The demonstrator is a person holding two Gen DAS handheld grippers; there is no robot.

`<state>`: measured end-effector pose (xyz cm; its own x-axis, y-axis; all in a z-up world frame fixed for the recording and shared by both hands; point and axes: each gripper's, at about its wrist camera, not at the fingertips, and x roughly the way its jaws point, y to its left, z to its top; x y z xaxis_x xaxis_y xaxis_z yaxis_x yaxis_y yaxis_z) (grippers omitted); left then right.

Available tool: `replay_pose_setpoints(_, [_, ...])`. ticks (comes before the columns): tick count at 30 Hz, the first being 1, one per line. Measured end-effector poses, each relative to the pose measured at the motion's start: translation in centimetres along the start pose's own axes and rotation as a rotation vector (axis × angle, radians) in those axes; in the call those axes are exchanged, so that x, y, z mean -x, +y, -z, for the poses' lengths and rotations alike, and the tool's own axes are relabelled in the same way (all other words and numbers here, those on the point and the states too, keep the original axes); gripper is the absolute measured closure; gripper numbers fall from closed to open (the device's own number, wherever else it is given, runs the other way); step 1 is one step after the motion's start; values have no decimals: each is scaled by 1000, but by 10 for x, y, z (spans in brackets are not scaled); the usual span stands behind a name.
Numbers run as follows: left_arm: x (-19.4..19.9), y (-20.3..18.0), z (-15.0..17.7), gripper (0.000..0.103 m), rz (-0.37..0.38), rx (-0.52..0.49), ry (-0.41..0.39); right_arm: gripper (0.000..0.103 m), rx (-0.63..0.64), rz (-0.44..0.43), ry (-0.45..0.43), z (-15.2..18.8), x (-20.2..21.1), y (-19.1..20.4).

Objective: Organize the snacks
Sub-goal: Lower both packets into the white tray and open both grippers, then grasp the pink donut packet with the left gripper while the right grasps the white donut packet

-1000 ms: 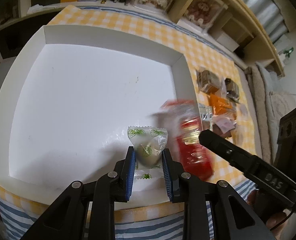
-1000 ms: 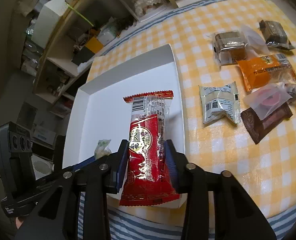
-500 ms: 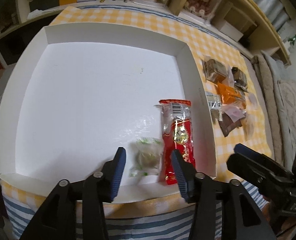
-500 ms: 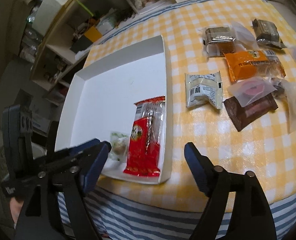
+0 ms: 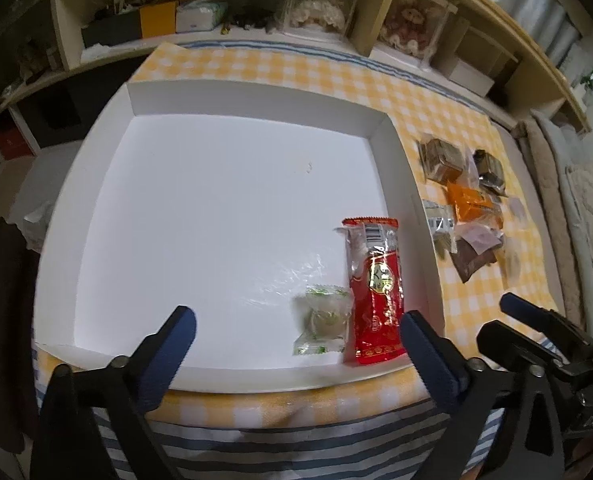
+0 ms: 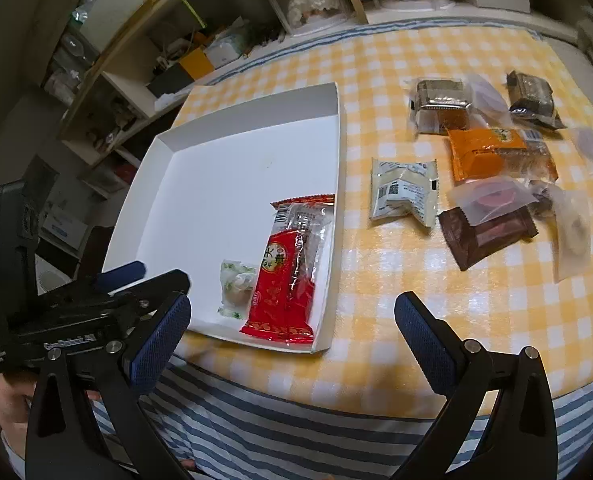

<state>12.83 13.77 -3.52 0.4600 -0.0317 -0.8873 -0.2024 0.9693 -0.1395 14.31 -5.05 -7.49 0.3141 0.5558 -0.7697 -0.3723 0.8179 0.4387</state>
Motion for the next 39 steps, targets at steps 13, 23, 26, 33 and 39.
replay_pose_setpoints(13, [55, -8, 6, 0, 22, -78, -142, 0, 44, 42, -70, -7, 26, 2])
replay_pose_setpoints(23, [106, -12, 19, 0, 106, -95, -286, 0, 83, 82, -200, -19, 76, 2])
replay_pose_setpoints(26, [111, -20, 20, 0, 125, -119, -312, 0, 85, 109, -255, -24, 97, -3])
replay_pose_setpoints(33, [107, -51, 20, 0, 141, -181, -336, 0, 45, 209, -328, -32, 129, -34])
replay_pose_setpoints(39, [87, -93, 5, 0, 155, -237, -329, 0, 3, 315, -340, -37, 146, -73])
